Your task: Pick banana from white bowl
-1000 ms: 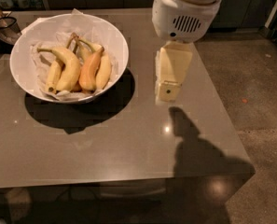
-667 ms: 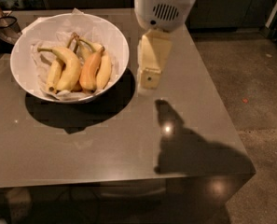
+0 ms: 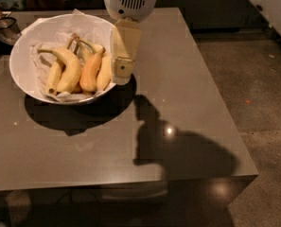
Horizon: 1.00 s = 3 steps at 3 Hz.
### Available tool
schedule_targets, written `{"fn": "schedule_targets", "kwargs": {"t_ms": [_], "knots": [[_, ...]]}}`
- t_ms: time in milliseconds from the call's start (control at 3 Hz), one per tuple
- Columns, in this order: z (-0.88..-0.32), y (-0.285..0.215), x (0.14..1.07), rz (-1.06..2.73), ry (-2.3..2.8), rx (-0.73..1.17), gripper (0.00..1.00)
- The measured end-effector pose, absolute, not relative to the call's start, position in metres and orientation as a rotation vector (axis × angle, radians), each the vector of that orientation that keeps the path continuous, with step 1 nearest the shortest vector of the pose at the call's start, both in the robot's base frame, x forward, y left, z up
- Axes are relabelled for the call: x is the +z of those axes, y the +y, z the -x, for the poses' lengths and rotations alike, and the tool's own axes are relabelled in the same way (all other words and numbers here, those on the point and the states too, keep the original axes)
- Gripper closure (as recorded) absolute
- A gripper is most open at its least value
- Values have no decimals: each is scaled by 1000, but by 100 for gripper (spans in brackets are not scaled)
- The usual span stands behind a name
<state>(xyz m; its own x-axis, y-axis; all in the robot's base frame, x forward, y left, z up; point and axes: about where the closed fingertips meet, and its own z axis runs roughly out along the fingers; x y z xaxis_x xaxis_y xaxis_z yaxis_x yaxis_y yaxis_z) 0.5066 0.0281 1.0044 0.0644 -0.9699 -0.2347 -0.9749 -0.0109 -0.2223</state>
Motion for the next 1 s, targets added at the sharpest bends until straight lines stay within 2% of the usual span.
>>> {"fn": "schedule_targets", "kwargs": {"t_ms": [667, 1000], "knots": [[-531, 70, 1001, 2025, 1972, 42, 0], [-546, 100, 1001, 2041, 1967, 49, 9]]}}
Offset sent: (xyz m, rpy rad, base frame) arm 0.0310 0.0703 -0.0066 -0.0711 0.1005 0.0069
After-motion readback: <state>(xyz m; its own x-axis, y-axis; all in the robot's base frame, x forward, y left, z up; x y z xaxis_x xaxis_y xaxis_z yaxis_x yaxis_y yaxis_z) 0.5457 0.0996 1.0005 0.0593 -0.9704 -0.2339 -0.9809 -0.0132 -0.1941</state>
